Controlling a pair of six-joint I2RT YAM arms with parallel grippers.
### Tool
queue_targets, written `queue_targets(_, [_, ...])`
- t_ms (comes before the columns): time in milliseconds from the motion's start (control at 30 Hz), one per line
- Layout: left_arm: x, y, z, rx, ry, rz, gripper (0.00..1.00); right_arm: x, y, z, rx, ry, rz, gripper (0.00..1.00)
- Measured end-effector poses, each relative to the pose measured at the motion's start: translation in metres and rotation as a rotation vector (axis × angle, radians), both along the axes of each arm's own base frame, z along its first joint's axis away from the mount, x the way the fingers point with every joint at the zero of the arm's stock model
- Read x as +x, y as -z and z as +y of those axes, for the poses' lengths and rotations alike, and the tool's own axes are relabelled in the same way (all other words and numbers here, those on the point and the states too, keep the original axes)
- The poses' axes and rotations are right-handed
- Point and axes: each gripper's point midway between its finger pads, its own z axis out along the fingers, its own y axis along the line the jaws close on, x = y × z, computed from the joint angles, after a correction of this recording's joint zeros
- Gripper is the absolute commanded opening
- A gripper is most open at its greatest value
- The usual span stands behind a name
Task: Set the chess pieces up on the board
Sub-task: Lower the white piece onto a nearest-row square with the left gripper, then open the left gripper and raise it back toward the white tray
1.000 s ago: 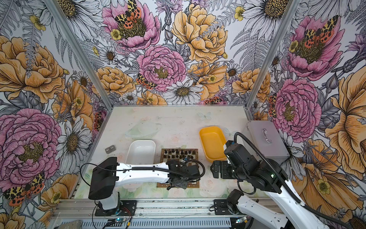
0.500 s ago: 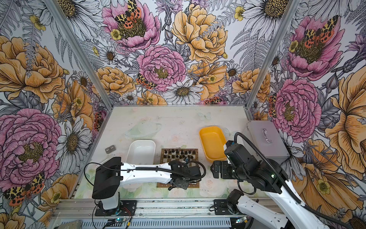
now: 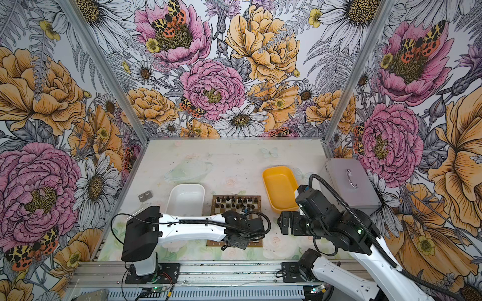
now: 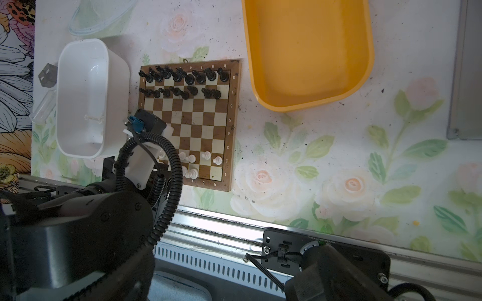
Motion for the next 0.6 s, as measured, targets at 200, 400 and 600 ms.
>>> queue_targets(200, [0.001, -0.006, 0.002, -0.005, -0.001, -0.005, 0.31, 0.0, 0.0, 0.0, 0.0, 0.0, 0.0, 1.0])
queue_targets(400, [0.001, -0.008, 0.005, 0.001, -0.001, -0.008, 0.31, 0.0, 0.0, 0.0, 0.0, 0.0, 0.0, 1.0])
queue_targets(600, [0.001, -0.023, 0.008, -0.021, -0.002, -0.021, 0.32, 0.002, -0.003, 0.001, 0.001, 0.0, -0.004, 1.0])
